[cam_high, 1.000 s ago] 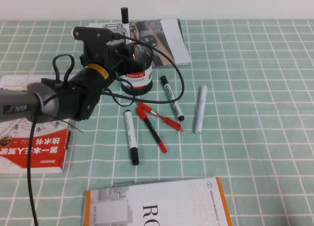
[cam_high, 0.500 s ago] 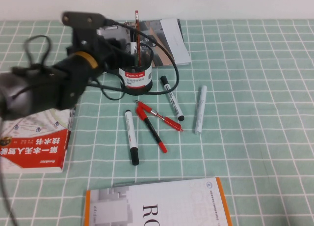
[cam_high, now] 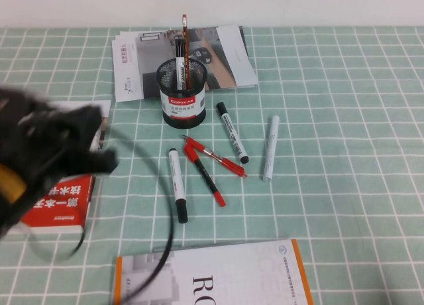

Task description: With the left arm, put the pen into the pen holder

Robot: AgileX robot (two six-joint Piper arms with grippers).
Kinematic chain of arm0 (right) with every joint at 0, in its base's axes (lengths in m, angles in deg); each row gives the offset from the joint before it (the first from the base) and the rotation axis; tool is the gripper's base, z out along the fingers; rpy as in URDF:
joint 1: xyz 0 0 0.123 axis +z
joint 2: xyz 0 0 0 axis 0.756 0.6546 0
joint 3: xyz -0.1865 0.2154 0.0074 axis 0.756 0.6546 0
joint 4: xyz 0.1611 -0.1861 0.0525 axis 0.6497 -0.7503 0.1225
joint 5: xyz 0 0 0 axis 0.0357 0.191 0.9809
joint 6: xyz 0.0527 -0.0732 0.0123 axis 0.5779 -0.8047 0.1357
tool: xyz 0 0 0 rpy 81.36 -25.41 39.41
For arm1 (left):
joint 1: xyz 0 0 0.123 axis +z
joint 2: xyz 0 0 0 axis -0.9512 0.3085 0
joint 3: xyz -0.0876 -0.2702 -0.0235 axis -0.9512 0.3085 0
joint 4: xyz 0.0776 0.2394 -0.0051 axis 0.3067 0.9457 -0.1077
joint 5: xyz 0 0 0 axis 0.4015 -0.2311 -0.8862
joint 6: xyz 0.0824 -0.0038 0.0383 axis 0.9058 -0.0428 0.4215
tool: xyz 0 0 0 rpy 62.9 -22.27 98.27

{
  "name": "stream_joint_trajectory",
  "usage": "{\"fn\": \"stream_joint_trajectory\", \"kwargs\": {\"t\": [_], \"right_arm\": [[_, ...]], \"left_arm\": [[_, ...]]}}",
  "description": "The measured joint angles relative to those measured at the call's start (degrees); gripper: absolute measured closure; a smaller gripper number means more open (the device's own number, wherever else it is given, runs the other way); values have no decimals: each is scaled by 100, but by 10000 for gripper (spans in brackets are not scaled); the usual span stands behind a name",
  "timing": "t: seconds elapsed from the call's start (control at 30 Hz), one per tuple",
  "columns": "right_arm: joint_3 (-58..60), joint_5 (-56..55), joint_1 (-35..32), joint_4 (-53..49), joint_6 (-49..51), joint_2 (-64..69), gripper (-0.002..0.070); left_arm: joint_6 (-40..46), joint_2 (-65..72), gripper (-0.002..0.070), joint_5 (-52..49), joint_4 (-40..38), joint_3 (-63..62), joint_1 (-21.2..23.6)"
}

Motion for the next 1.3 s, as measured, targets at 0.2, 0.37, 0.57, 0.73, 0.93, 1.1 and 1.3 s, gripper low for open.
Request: {"fn": "stream_joint_trajectory", "kwargs": {"t": [0.2, 0.37, 0.57, 0.73, 0.93, 1.1, 1.3], "right_arm": [[0, 0, 0, 0, 0, 0, 696], [0, 0, 0, 0, 0, 0, 696], [0, 0, 0, 0, 0, 0, 696], [0, 0, 0, 12, 0, 0, 696], [0, 0, 0, 62, 0, 0, 696], [0, 0, 0, 123, 0, 0, 696], [0, 0, 0, 149, 0, 0, 696]], "left_arm": [[-228, -1400, 675, -269, -125, 1121, 0], [-241, -2226, 675, -793, -149, 1773, 0], [-241, -2471, 675, -982, -199, 2029, 0], [91, -2480, 675, -859, -299, 2037, 14], [649, -2555, 675, -370, -882, 2282, 273], [909, -3409, 675, 241, -991, 3030, 488], [1024, -5025, 675, -565, -1017, 3317, 946]]}}
